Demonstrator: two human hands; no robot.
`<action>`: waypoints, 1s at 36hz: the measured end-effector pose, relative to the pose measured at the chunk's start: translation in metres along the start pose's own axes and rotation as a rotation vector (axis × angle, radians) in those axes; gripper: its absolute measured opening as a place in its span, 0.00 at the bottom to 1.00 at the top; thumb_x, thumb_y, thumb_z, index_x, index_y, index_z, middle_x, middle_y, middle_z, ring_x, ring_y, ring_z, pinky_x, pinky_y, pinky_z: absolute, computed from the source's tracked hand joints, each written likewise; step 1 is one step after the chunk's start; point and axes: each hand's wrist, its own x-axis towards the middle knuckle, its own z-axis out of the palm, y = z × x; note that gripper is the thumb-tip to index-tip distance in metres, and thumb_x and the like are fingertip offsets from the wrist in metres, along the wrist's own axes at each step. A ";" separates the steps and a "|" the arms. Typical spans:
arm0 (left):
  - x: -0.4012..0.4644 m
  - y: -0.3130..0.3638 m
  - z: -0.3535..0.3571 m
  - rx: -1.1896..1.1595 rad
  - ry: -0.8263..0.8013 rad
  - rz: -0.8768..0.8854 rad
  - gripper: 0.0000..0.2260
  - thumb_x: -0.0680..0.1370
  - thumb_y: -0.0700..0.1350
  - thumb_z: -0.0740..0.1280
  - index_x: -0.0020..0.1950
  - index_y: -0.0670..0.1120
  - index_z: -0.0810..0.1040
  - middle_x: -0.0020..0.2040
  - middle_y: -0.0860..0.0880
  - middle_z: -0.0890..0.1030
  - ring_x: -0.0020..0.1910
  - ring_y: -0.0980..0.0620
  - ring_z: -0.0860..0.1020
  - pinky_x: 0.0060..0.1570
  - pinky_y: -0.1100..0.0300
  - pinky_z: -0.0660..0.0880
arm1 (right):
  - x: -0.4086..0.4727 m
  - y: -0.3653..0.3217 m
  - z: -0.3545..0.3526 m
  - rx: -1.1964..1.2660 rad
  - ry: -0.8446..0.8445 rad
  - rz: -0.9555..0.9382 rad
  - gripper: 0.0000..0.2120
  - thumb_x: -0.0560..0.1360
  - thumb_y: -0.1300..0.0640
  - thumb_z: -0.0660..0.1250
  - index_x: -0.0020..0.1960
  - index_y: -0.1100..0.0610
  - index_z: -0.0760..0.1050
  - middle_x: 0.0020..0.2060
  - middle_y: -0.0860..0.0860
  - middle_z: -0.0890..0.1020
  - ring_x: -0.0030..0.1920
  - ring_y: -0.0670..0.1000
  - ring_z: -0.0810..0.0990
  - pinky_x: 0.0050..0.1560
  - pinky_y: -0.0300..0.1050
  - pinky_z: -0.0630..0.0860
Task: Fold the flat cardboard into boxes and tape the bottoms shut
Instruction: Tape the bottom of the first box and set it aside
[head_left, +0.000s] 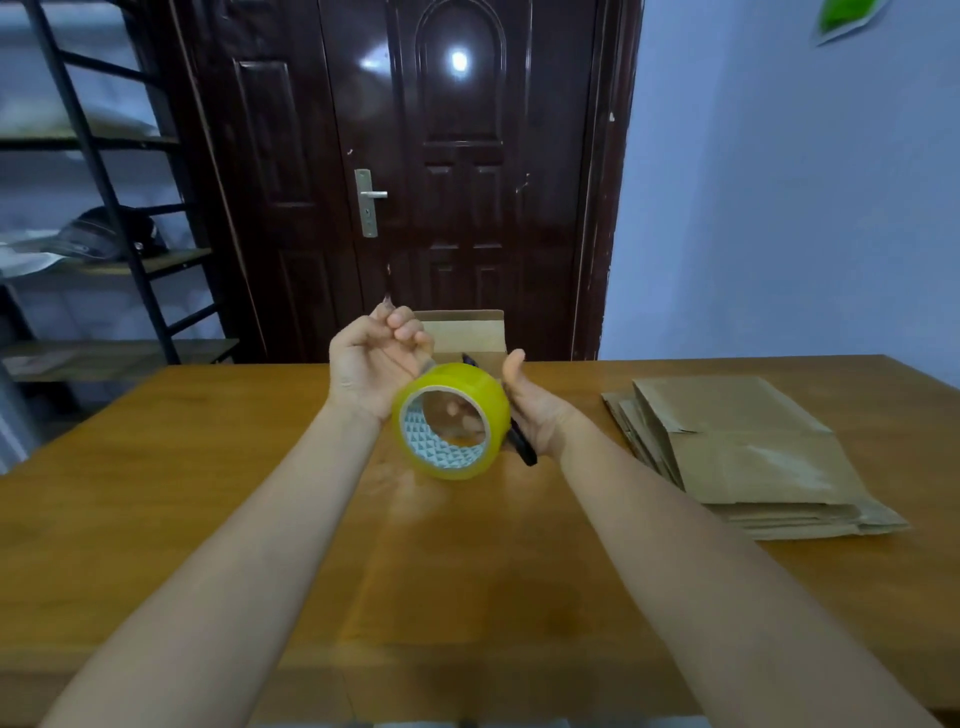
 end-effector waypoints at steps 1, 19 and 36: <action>-0.002 0.001 -0.003 -0.020 0.032 0.017 0.08 0.56 0.33 0.66 0.30 0.44 0.72 0.31 0.50 0.71 0.28 0.53 0.70 0.35 0.61 0.73 | 0.001 -0.001 -0.003 -0.008 -0.055 -0.030 0.44 0.44 0.18 0.63 0.42 0.52 0.85 0.33 0.44 0.84 0.32 0.41 0.79 0.38 0.39 0.75; -0.005 0.000 -0.022 0.228 0.260 0.087 0.14 0.77 0.35 0.61 0.32 0.42 0.77 0.33 0.49 0.79 0.35 0.55 0.78 0.44 0.61 0.80 | 0.005 -0.046 -0.008 -0.235 -0.216 0.085 0.18 0.57 0.45 0.81 0.33 0.52 0.75 0.19 0.46 0.69 0.19 0.41 0.66 0.24 0.34 0.64; -0.008 0.014 -0.033 0.727 0.470 -0.024 0.06 0.77 0.36 0.59 0.41 0.43 0.71 0.50 0.44 0.78 0.51 0.47 0.78 0.41 0.48 0.80 | 0.003 -0.067 -0.015 -0.590 -0.002 0.207 0.15 0.74 0.53 0.70 0.33 0.55 0.69 0.23 0.50 0.69 0.25 0.45 0.67 0.32 0.37 0.68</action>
